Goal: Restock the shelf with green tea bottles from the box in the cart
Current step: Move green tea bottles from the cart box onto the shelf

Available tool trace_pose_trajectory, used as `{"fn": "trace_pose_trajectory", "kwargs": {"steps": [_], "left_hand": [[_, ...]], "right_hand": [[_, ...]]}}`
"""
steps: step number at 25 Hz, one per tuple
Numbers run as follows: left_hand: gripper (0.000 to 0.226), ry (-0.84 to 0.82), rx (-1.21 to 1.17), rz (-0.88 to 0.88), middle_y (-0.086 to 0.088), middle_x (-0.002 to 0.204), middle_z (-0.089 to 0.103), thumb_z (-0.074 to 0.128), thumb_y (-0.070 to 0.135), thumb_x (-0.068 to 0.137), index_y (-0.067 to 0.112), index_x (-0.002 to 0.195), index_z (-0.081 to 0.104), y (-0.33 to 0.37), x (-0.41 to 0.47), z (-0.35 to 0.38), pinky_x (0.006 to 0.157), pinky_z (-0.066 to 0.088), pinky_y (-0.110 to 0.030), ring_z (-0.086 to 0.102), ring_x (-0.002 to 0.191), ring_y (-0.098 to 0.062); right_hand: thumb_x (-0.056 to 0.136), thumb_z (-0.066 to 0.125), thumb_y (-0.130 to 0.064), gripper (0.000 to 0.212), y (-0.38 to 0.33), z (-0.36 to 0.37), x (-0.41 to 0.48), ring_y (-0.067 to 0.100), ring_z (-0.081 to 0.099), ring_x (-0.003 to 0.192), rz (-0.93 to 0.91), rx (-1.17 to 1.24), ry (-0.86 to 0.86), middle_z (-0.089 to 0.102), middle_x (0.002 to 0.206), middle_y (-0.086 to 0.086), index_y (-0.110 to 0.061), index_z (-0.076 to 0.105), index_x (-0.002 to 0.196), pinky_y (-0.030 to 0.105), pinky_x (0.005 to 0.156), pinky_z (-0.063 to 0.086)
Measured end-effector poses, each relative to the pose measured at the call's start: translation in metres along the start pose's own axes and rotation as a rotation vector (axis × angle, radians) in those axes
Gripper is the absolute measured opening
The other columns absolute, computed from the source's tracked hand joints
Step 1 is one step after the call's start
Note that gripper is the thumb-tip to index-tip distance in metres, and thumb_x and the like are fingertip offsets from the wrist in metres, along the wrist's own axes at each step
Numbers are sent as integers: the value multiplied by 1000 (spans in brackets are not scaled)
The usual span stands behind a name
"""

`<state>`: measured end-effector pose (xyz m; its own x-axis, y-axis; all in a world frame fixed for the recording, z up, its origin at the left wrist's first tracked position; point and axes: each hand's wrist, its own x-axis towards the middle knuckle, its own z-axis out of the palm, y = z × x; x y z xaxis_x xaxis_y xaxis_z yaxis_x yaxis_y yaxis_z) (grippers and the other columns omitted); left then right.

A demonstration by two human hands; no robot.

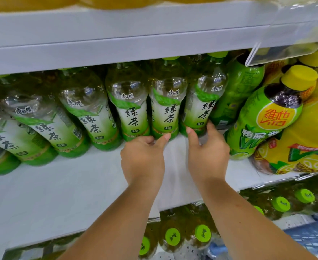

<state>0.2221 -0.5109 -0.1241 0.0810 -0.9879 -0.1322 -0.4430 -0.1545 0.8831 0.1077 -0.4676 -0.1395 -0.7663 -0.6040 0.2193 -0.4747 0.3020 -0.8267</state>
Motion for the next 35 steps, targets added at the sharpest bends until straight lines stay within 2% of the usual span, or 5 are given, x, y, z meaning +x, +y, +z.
{"fn": "trace_pose_trajectory", "kwargs": {"steps": [8,22,26,30,35], "left_hand": [[36,31,20,-76,18,61,70,72,70,73,36,59,69,0,4,7,71,60,-40,71,67,-13],[32,-99,34,6,9,67,73,72,51,85,23,69,74,0,7,-1,73,61,-43,72,71,-18],[20,-164,68,22,7,80,75,66,38,92,21,89,76,2,5,-6,76,59,-35,71,81,-18],[30,-280,64,18,13,92,64,62,28,94,18,122,66,7,1,-19,52,43,-14,60,72,-3],[44,-422,120,16,-6,93,61,57,36,94,9,128,62,8,-15,-51,61,37,-27,60,79,-19]], "right_hand": [[97,53,-53,61,5,7,6,22,52,129,2,-85,-22,59,141,-1,-26,43,150,35,100,46],[98,53,-50,57,5,7,6,24,54,125,-2,-99,-34,61,136,0,-25,44,148,33,95,45],[99,54,-42,50,3,-1,7,26,55,123,22,-81,-86,63,133,4,-19,50,142,32,95,44],[99,56,-30,45,-11,-15,1,30,56,122,170,62,-198,63,125,6,-10,50,139,37,103,45],[98,53,-39,45,-32,-36,-13,30,60,115,378,126,-362,64,121,9,-16,55,137,40,101,47]]}}
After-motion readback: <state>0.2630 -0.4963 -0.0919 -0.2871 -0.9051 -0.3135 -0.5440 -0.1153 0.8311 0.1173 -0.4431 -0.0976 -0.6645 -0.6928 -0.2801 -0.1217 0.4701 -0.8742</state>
